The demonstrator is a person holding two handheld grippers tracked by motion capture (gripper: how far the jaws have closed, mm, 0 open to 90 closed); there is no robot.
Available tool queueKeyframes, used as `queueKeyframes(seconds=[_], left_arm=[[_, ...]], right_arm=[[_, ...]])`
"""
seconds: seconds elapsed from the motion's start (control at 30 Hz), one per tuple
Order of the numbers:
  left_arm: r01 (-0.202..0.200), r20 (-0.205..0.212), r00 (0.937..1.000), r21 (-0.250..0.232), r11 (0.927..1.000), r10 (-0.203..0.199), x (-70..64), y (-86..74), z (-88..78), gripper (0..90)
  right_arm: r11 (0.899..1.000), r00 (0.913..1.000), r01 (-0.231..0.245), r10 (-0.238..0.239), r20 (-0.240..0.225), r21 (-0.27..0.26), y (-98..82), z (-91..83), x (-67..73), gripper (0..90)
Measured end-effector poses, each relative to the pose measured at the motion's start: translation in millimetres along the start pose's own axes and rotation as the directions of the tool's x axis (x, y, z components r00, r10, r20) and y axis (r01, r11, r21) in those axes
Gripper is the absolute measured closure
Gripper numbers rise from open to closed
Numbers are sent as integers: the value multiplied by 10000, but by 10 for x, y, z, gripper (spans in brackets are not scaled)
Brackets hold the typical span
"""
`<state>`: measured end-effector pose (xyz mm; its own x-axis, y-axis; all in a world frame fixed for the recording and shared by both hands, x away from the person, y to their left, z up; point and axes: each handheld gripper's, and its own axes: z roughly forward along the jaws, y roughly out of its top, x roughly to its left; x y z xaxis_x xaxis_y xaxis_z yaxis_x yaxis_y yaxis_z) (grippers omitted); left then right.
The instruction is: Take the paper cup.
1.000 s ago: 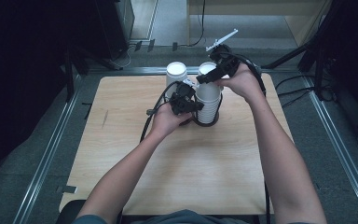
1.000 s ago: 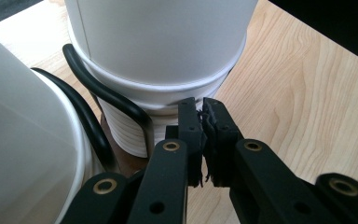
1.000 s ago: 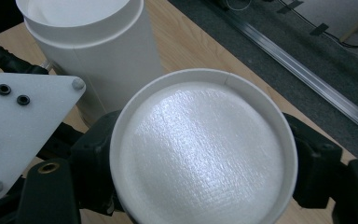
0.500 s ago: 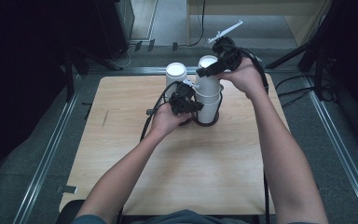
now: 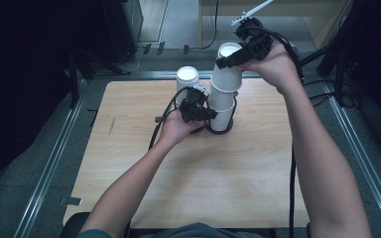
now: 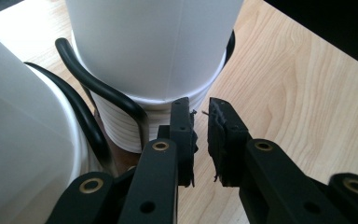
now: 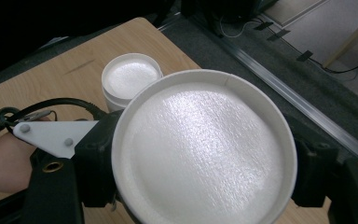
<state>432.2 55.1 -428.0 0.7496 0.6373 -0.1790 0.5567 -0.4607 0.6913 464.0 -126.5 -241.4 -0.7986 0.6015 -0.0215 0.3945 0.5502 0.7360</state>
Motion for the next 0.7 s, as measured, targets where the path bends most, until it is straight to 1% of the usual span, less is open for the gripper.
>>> queueKeyframes(seconds=[0.07, 0.1, 0.13, 0.17, 0.2, 0.23, 0.27, 0.3, 0.37, 0.4, 0.47, 0.5, 0.6, 0.63, 0.7], left_arm=[[53, 160, 9999, 9, 10000, -53, 5, -2, -3, 774], [125, 182, 9998, -12, 9999, -124, 5, -4, -8, 769], [86, 182, 9998, -3, 10000, -86, 5, -5, -17, 769], [46, 208, 9998, -29, 10000, -45, 2, -9, -40, 762], [46, 208, 9998, -29, 10000, -45, 2, -9, -40, 755], [34, 256, 9997, -50, 10000, -33, -11, -17, -76, 738], [34, 256, 9997, -50, 10000, -33, -11, -17, -76, 733], [-11, 321, 9995, -57, 10000, 12, -20, -23, -93, 733], [-168, 369, 9992, 54, 9998, 166, -40, -33, -129, 718], [-242, 452, 9987, 122, 9996, 237, -50, -39, -150, 708], [-338, 626, 9975, 111, 9994, 330, -67, -57, -197, 685], [-338, 626, 9975, 111, 9994, 330, -67, -57, -197, 679], [-550, 728, 9959, 69, 9985, 544, -89, -81, -245, 662], [-663, 866, 9941, 8, 9978, 660, -102, -105, -273, 640], [-642, 946, 9935, -14, 9979, 641, -106, -118, -287, 633]], right_arm=[[9999, 9999, 97, -97, -27, 40, 6, -76, 22, 257], [9998, 9999, 164, -163, -42, 87, 3, -109, 27, 258], [9997, 9998, 194, -193, -59, 140, -4, -137, 36, 257], [9994, 9995, 231, -225, -214, 258, -34, -181, 59, 257], [9994, 9995, 231, -225, -214, 258, -34, -181, 59, 257], [9991, 9981, 364, -353, -500, 217, -96, -233, 74, 256], [9991, 9981, 364, -353, -500, 217, -96, -233, 74, 256], [9990, 9978, 416, -405, -518, 187, -136, -258, 81, 256], [9991, 9966, 381, -365, -742, 206, -227, -308, 95, 256], [9988, 9965, 426, -408, -730, 227, -255, -321, 103, 256], [9979, 9951, 600, -577, -797, 261, -359, -364, 140, 255], [9979, 9951, 600, -577, -797, 261, -359, -364, 140, 255], [9974, 9934, 676, -648, -944, 267, -434, -383, 185, 255], [9962, 9924, 822, -793, -941, 272, -482, -385, 226, 255], [9959, 9912, 861, -827, -1034, 290, -509, -383, 240, 255]])
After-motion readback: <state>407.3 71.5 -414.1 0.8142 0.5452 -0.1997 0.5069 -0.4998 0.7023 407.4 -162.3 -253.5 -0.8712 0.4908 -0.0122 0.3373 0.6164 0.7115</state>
